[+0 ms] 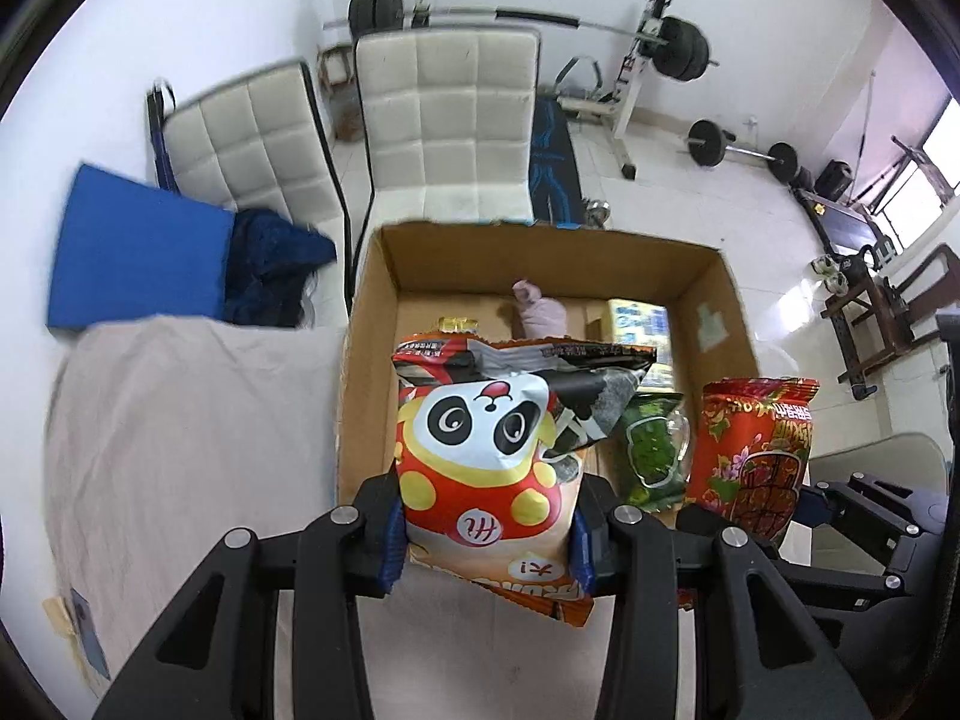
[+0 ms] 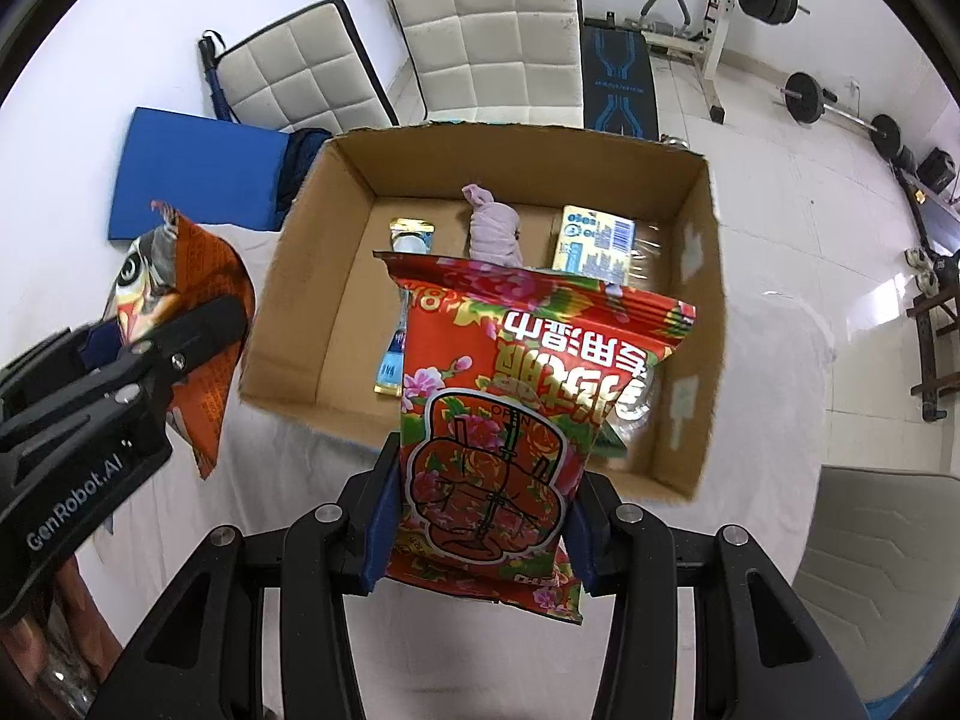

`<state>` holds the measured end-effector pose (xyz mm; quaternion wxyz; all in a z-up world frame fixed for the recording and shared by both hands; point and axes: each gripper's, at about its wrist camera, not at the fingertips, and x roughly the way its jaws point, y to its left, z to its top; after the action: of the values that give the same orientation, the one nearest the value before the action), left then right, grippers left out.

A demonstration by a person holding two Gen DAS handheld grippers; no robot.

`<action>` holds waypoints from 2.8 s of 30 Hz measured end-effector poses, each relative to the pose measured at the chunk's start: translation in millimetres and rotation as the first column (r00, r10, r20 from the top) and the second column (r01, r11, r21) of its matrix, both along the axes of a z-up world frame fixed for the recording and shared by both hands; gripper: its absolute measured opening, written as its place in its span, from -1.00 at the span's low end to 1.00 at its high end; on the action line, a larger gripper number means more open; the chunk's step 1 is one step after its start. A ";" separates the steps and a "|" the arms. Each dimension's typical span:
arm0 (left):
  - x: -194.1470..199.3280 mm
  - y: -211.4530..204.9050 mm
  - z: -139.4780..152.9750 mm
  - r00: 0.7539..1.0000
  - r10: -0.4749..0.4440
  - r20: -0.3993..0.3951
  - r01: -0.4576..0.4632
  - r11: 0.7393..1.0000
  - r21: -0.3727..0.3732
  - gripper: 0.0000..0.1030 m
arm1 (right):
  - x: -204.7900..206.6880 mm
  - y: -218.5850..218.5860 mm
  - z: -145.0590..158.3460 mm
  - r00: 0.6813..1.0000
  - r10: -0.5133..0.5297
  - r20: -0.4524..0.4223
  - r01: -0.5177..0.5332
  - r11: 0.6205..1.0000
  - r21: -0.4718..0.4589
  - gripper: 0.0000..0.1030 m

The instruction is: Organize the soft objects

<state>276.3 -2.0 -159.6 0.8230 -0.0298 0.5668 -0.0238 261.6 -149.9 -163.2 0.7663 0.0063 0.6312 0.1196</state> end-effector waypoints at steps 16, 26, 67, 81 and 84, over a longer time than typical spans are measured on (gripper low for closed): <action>62.6 32.9 -130.2 0.917 0.206 -0.343 -0.222 0.975 -0.010 -0.25 | 74.3 38.3 -127.9 0.984 0.016 -0.180 -0.025 0.999 -0.045 -0.06; 62.6 20.0 -145.8 0.908 0.199 -0.369 -0.205 0.978 0.024 -0.23 | 86.6 41.2 -159.4 0.969 0.039 -0.246 -0.050 0.998 -0.040 -0.04; -14.1 2.2 -35.7 0.992 0.114 -0.062 -0.107 0.990 0.097 0.94 | 25.1 -31.8 -64.7 0.987 -0.156 -0.032 0.152 0.981 -0.119 1.00; -119.8 -25.0 86.6 0.986 0.052 0.161 -0.063 0.996 0.068 0.94 | -74.7 -60.9 56.4 0.965 -0.190 0.181 0.206 0.976 -0.075 1.00; -146.2 -28.5 109.3 0.980 0.052 0.194 -0.067 0.995 0.069 0.94 | -107.3 -66.0 88.6 0.955 -0.192 0.225 0.211 0.975 -0.064 1.00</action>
<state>130.2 -30.5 -50.3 0.8748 -0.0133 0.4839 0.0194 154.3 -215.9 -74.7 0.8384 0.0241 0.5443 0.0130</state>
